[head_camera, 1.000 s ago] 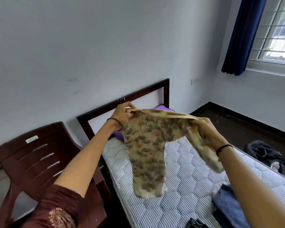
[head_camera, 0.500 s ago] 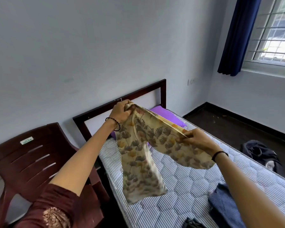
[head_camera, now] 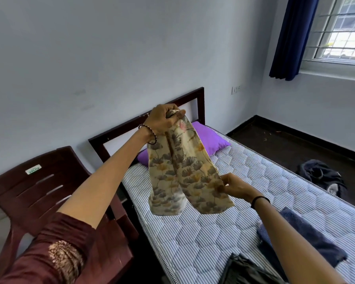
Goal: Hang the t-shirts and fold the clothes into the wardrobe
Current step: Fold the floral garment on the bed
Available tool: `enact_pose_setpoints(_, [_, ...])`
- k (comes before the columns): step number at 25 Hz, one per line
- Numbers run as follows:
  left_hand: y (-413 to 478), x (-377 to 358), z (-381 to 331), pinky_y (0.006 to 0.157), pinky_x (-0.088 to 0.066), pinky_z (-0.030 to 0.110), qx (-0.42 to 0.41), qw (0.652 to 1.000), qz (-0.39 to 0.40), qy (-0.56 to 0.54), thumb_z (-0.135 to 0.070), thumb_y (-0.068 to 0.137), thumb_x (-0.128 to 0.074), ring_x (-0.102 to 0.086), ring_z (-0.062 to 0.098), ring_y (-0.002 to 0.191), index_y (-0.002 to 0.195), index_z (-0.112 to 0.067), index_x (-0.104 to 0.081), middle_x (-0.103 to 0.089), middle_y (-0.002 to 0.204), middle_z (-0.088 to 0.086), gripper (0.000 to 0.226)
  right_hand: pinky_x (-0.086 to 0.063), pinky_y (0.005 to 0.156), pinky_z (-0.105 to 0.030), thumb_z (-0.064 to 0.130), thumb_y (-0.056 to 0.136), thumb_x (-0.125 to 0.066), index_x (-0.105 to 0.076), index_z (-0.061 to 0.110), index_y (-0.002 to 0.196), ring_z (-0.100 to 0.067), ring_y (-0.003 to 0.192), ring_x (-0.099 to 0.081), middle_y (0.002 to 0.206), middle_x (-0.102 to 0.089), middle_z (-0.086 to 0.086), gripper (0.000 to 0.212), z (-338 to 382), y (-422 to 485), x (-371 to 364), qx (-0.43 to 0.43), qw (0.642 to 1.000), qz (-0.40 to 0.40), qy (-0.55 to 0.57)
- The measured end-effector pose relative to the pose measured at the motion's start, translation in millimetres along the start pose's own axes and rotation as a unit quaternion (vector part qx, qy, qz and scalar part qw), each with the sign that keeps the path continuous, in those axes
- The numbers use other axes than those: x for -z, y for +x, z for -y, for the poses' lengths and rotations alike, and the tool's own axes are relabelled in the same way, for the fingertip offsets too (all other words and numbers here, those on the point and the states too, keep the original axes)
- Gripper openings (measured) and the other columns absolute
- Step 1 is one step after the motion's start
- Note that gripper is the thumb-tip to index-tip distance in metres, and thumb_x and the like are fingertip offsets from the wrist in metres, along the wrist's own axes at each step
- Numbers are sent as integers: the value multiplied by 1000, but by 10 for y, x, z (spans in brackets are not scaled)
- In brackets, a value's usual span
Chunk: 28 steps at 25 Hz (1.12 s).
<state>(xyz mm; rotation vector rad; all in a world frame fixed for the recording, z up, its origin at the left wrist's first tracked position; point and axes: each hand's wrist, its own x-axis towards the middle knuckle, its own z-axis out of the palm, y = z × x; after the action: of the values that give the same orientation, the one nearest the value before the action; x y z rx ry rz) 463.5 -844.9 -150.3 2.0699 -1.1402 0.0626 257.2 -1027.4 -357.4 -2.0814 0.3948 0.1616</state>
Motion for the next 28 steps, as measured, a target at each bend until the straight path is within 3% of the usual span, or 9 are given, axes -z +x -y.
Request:
enact_pose_setpoints(2, [5, -9, 0, 66, -42, 12, -6, 1000, 0, -2, -36, 92, -67, -56, -8, 68, 82, -17, -70, -65, 72, -9, 22, -58, 94, -44, 13, 88, -72, -75, 14, 106, -24, 103, -70, 108, -75, -6, 18, -31, 41, -50, -23, 999, 22, -45])
enact_pose_setpoints(5, [0, 19, 21, 73, -47, 20, -2, 1000, -2, 2, -39, 92, -66, -62, 5, 76, 84, -16, -72, -71, 80, 0, 25, -54, 93, -38, 36, 91, -73, -67, 12, 122, -24, 107, -64, 117, -69, -7, 40, -135, 54, -113, -82, 980, 63, -168])
enact_pose_setpoints(7, [-18, 61, 40, 73, -48, 20, 4, 1000, -8, 7, -41, 92, -66, -62, 2, 76, 81, -22, -71, -71, 80, -3, 23, -52, 96, -42, 50, 88, -73, -68, 11, 122, -25, 108, -62, 115, -69, -7, 52, -276, 26, -156, -97, 970, 65, -211])
enact_pose_setpoints(11, [-73, 148, 69, 68, -42, 13, 12, 1000, -18, 2, -39, 93, -65, -57, -11, 68, 77, -29, -67, -64, 72, -18, 20, -55, 92, -48, 76, 71, -71, -81, 30, 105, -15, 102, -67, 98, -76, 10, 58, -611, 38, -205, 7, 992, -29, -123])
enact_pose_setpoints(15, [-97, 169, 102, 67, -43, 12, 19, 1000, -19, -5, -38, 93, -65, -56, -11, 66, 79, -21, -68, -62, 71, -17, 22, -58, 84, -37, 51, 82, -80, -83, 29, 96, -9, 93, -71, 95, -79, 10, 27, -414, -47, -218, 31, 995, -86, -46])
enact_pose_setpoints(18, [-131, 176, 107, 65, -41, 9, 17, 1000, -16, -7, -36, 93, -65, -56, -12, 65, 71, -31, -64, -61, 67, -20, 23, -56, 75, -24, 39, 79, -86, -84, 27, 92, -10, 89, -70, 91, -79, 7, 18, -447, -39, -230, 9, 993, -109, -36])
enact_pose_setpoints(22, [-182, 186, 203, 66, -45, 13, 22, 999, -21, 19, -38, 93, -66, -60, -4, 71, 78, -24, -68, -67, 75, -10, 21, -54, 58, -29, 34, 82, -84, -74, 17, 82, -19, 72, -69, 75, -74, -1, 20, -558, -70, -271, -13, 988, -156, -14])
enact_pose_setpoints(25, [-237, 184, 344, 65, -47, 17, 40, 998, -24, 52, -38, 92, -66, -66, 13, 80, 85, -12, -71, -72, 83, 6, 27, -49, 57, -27, 32, 83, -85, -62, 18, 100, -21, 76, -69, 82, -72, -5, 32, -703, -108, -239, -61, 974, -211, 64])
enact_pose_setpoints(28, [-303, 148, 447, 65, -48, 18, 63, 996, -30, 64, -38, 92, -67, -67, 18, 79, 86, -12, -72, -73, 83, 8, 27, -53, 62, -31, 32, 88, -79, -75, 18, 97, -24, 77, -69, 80, -75, -8, 17, -771, -121, -208, -70, 981, -170, 58])
